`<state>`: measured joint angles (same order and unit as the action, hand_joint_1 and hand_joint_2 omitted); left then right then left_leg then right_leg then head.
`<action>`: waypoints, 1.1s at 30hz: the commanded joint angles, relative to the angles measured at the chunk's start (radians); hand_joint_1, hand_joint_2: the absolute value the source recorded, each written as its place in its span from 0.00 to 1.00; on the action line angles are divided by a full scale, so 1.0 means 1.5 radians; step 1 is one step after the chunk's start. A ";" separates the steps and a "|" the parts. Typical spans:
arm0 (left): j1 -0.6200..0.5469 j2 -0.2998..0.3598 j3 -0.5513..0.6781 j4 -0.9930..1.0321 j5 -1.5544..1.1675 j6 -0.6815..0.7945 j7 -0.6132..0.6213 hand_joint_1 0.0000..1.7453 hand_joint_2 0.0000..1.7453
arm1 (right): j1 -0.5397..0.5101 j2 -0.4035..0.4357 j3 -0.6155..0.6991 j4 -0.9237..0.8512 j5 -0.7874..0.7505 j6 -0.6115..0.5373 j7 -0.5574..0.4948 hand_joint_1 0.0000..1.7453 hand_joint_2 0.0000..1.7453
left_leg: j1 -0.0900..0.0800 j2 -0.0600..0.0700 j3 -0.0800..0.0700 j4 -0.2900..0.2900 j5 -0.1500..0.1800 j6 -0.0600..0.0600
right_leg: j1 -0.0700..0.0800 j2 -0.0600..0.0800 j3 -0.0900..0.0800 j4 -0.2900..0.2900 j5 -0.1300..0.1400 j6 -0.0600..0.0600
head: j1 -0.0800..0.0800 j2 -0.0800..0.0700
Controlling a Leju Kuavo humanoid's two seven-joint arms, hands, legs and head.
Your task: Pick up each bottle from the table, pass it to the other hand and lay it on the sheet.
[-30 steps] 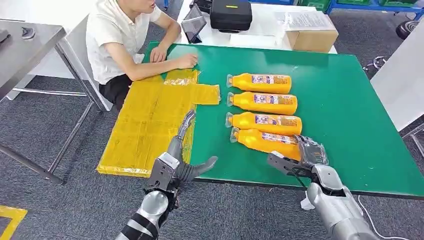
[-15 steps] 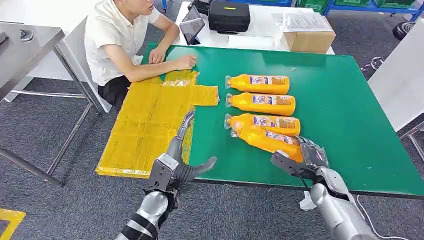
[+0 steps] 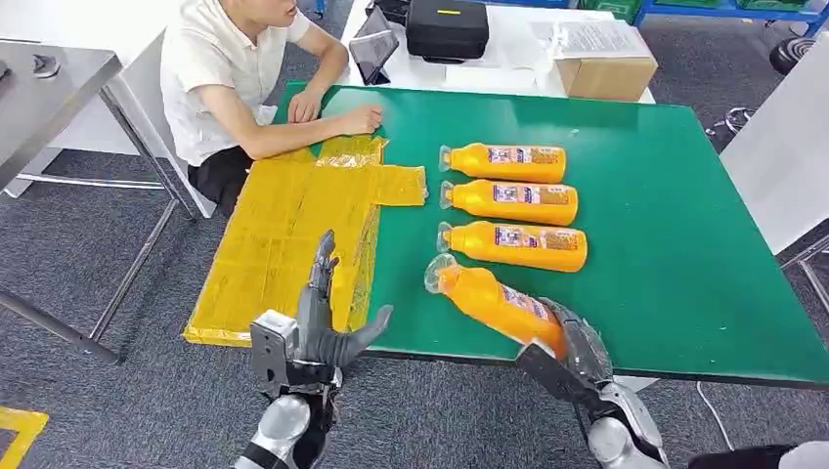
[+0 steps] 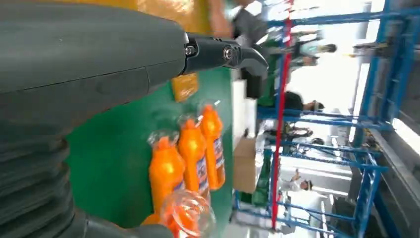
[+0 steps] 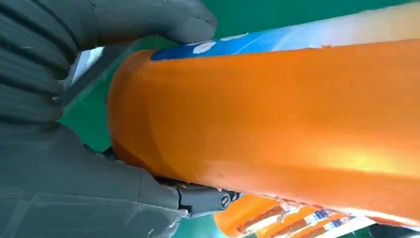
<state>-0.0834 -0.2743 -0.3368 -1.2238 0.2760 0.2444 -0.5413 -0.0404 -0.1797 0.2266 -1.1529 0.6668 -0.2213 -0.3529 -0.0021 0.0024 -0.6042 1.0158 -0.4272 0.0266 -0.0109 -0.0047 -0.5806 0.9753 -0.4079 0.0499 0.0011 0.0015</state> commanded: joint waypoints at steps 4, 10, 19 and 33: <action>0.124 0.069 -0.007 -0.121 0.195 -0.164 0.087 0.00 1.00 | 0.016 0.077 0.077 -0.074 -0.109 -0.009 -0.043 0.95 1.00 | 0.001 0.004 -0.001 -0.001 -0.002 -0.002 | 0.001 0.004 -0.003 0.000 -0.001 -0.002 | 0.000 0.000; 0.110 0.072 -0.055 -0.144 0.176 -0.159 0.087 0.00 1.00 | 0.078 0.108 0.078 -0.144 -0.147 -0.064 -0.063 0.96 1.00 | 0.001 0.000 -0.006 0.000 -0.001 -0.002 | 0.000 0.000 -0.006 0.001 -0.002 -0.001 | 0.000 0.000; 0.093 0.090 -0.099 -0.067 0.220 -0.175 0.124 0.00 1.00 | 0.079 0.125 0.121 -0.152 -0.132 -0.092 -0.067 0.88 1.00 | 0.000 0.000 -0.006 -0.001 -0.001 -0.002 | 0.000 0.001 -0.007 0.001 -0.001 -0.002 | 0.000 0.000; 0.048 0.075 -0.109 -0.016 0.219 -0.218 0.137 0.00 1.00 | -0.012 0.150 0.211 -0.021 -0.112 -0.029 -0.059 1.00 1.00 | 0.000 0.001 -0.007 -0.001 0.000 -0.001 | 0.000 0.001 -0.008 0.000 0.000 -0.001 | 0.000 0.000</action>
<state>0.0360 -0.1820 -0.4772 -1.3424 0.6069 -0.0690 -0.3437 0.0350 0.0240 0.4764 -1.3364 0.4833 -0.2686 -0.4440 -0.0018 0.0022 -0.6188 1.0158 -0.4264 0.0260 -0.0109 -0.0051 -0.5955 0.9770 -0.4082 0.0496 0.0011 0.0015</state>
